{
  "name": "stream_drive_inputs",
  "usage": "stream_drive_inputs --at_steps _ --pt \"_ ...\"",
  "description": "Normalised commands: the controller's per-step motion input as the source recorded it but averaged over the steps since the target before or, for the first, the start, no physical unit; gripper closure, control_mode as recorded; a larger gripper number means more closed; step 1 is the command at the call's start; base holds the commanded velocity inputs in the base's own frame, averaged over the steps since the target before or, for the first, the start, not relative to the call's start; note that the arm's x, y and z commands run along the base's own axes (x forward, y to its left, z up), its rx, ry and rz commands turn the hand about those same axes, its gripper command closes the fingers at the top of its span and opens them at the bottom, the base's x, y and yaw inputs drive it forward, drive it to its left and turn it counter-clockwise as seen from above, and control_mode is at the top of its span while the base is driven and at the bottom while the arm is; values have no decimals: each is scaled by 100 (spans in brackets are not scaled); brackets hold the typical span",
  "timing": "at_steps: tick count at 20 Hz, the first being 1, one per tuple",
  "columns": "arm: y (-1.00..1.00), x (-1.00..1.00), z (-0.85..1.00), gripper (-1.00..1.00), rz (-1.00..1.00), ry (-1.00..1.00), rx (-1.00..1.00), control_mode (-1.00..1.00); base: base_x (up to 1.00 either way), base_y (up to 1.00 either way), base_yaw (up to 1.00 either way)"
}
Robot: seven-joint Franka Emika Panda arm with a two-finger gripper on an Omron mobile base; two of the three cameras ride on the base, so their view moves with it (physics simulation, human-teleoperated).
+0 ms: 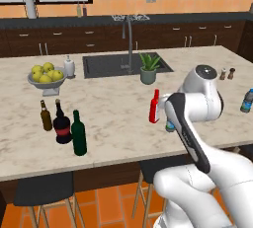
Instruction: Move the plastic bottles in the middle to the plastics group, and the glass bottles in the middle to the glass group.
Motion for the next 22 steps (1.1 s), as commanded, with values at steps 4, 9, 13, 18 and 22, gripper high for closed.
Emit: stream_drive_inputs --at_steps 4,9,13,18,22 --pt "-56 14 -7 -100 -8 0 0 -100 0 0 0" --pt "-31 30 -14 -100 -2 0 0 -100 0 0 0" --pt "0 58 -26 -100 0 0 0 -100 0 0 0" --pt "-3 52 -24 -100 0 4 0 -100 0 0 0" --pt "-22 44 -26 -100 0 5 0 -100 0 0 0"
